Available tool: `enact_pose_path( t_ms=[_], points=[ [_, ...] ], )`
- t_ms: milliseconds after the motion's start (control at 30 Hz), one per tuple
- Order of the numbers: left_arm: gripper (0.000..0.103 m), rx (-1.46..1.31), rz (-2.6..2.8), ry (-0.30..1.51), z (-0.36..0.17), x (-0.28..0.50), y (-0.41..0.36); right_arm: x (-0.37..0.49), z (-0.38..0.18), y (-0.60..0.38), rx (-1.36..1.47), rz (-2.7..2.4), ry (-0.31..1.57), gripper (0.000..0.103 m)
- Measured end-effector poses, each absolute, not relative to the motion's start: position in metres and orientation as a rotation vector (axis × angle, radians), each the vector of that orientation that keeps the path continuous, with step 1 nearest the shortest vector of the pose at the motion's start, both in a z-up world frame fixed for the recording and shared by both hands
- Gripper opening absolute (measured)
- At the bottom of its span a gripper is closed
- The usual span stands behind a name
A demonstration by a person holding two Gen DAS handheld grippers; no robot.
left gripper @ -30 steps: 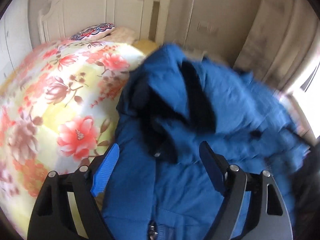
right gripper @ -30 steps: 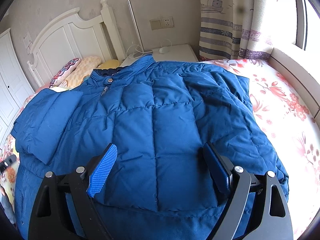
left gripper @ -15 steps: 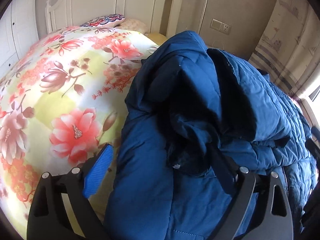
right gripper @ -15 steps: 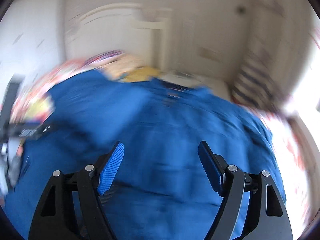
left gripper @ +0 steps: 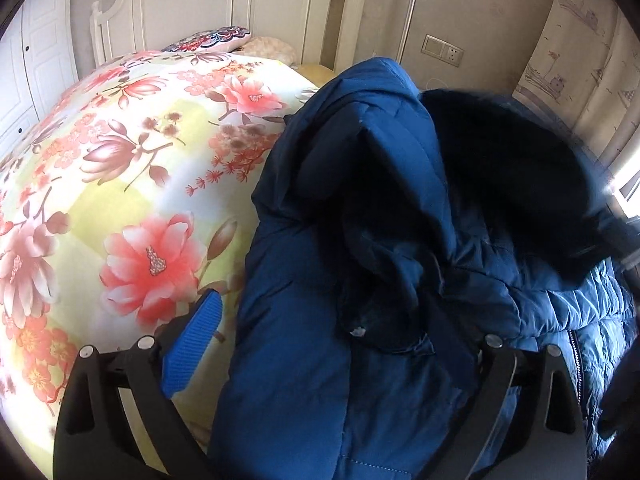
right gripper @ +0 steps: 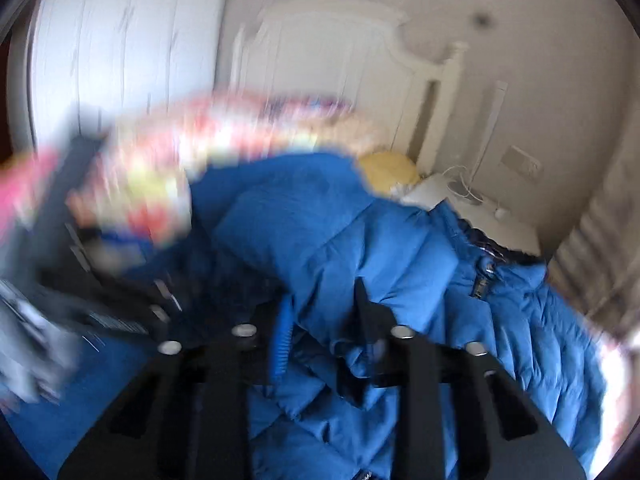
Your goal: Fold large clothes
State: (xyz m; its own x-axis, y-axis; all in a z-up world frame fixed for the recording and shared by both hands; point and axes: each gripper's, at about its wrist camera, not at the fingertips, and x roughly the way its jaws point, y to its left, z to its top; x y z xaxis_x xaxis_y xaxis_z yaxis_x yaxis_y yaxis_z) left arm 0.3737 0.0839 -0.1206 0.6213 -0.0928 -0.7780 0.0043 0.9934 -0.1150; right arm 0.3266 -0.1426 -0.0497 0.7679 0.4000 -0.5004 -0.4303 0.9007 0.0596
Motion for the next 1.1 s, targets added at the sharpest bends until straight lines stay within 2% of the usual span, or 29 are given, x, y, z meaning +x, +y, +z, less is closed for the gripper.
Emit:
enact_pose_path(
  t_ms=[100, 200, 267, 300, 333, 400, 533, 567, 600, 633, 700, 833, 933, 1100],
  points=[
    [0.098, -0.106, -0.055, 0.899, -0.121, 0.373, 0.084, 0.303, -0.034, -0.219, 0.320, 0.395, 0.465, 0.022],
    [0.098, -0.103, -0.054, 0.899, -0.120, 0.373, 0.083, 0.288, -0.058, -0.293, 0.630, 0.282, 0.502, 0.024],
    [0.099, -0.104, -0.053, 0.900, -0.121, 0.373, 0.083, 0.287, -0.082, -0.320, 0.654, 0.185, 0.591, 0.033],
    [0.099, -0.104, -0.053, 0.900, -0.121, 0.373, 0.083, 0.288, -0.089, -0.326, 0.662, 0.166, 0.616, 0.043],
    [0.099, -0.103, -0.053, 0.900, -0.121, 0.372, 0.082, 0.290, -0.102, -0.334, 0.701, 0.169, 0.656, 0.049],
    [0.099, -0.103, -0.051, 0.900, -0.121, 0.371, 0.081, 0.293, -0.114, -0.340, 0.759, 0.175, 0.678, 0.053],
    [0.099, -0.104, -0.052, 0.900, -0.121, 0.372, 0.083, 0.298, -0.124, -0.347, 0.833, 0.153, 0.654, 0.053],
    [0.099, -0.104, -0.052, 0.900, -0.121, 0.372, 0.083, 0.299, -0.125, -0.347, 0.831, 0.158, 0.651, 0.051],
    [0.099, -0.105, -0.053, 0.901, -0.121, 0.372, 0.083, 0.300, -0.126, -0.347, 0.818, 0.164, 0.654, 0.036],
    [0.099, -0.106, -0.054, 0.901, -0.121, 0.372, 0.084, 0.299, -0.125, -0.345, 0.804, 0.166, 0.649, 0.026],
    [0.100, -0.108, -0.054, 0.901, -0.121, 0.372, 0.084, 0.288, -0.113, -0.344, 0.773, 0.186, 0.584, 0.019],
    [0.100, -0.108, -0.053, 0.902, -0.122, 0.372, 0.085, 0.264, -0.074, -0.337, 0.665, 0.198, 0.448, 0.017],
    [0.100, -0.109, -0.054, 0.902, -0.122, 0.373, 0.085, 0.268, -0.079, -0.341, 0.630, 0.139, 0.509, 0.017],
    [0.100, -0.113, -0.055, 0.902, -0.122, 0.372, 0.085, 0.276, -0.120, -0.353, 0.720, 0.080, 0.638, 0.016]
  ],
)
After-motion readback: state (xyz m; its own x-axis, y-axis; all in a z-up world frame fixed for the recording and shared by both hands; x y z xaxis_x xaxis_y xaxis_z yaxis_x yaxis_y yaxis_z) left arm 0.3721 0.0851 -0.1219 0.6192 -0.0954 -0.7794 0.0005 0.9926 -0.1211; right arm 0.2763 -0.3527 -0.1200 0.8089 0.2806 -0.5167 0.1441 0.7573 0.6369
